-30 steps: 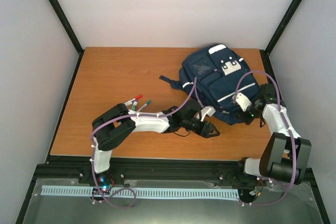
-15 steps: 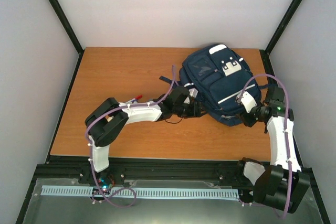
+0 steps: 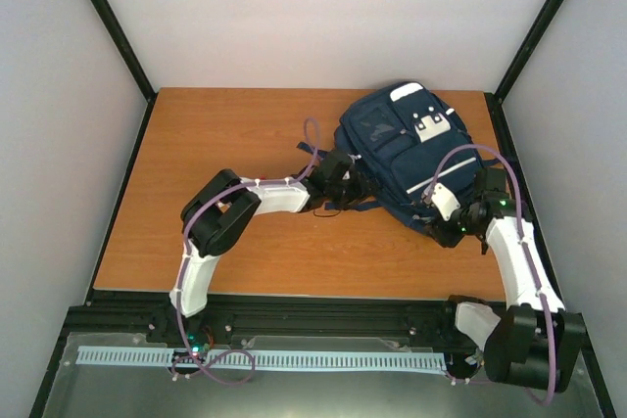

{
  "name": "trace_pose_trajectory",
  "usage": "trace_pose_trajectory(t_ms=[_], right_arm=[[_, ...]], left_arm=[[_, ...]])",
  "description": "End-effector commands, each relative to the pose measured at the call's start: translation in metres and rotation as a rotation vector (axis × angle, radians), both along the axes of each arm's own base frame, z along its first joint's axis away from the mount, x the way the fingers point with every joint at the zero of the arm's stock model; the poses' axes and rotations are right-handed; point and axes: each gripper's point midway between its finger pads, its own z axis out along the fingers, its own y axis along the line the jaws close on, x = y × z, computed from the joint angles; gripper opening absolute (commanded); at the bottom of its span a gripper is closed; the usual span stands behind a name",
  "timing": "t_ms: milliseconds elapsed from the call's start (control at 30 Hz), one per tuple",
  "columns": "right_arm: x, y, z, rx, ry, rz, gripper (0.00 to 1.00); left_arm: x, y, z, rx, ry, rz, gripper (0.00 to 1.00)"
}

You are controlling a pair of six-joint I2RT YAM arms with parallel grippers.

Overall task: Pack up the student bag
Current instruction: Zip the student bag at the center of the board.

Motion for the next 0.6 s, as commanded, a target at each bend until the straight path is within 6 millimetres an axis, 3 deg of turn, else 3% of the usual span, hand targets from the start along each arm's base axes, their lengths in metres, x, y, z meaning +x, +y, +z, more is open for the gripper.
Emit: trace_pose_trajectory(t_ms=[0,200,333,433,567], right_arm=[[0.001,-0.002,-0.023,-0.012,0.09,-0.029,0.53],[0.016,-0.015,-0.049,-0.049,0.168,-0.109,0.51],[0.026,-0.03,-0.061,-0.115,0.178,-0.165,0.5],[0.033,-0.038,-0.07,-0.143,0.184,-0.195,0.49],[0.052,-0.044,-0.078,-0.154,0.178,-0.215,0.47]], left_arm=[[0.025,0.015,-0.015,-0.053,0.066,0.122,0.52],[0.043,0.005,-0.026,-0.097,0.067,0.102,0.45],[0.045,0.0,-0.029,-0.123,0.062,0.095,0.24],[0.045,0.003,-0.027,-0.117,0.043,0.095,0.03],[0.039,0.008,-0.02,-0.127,0.022,0.085,0.01]])
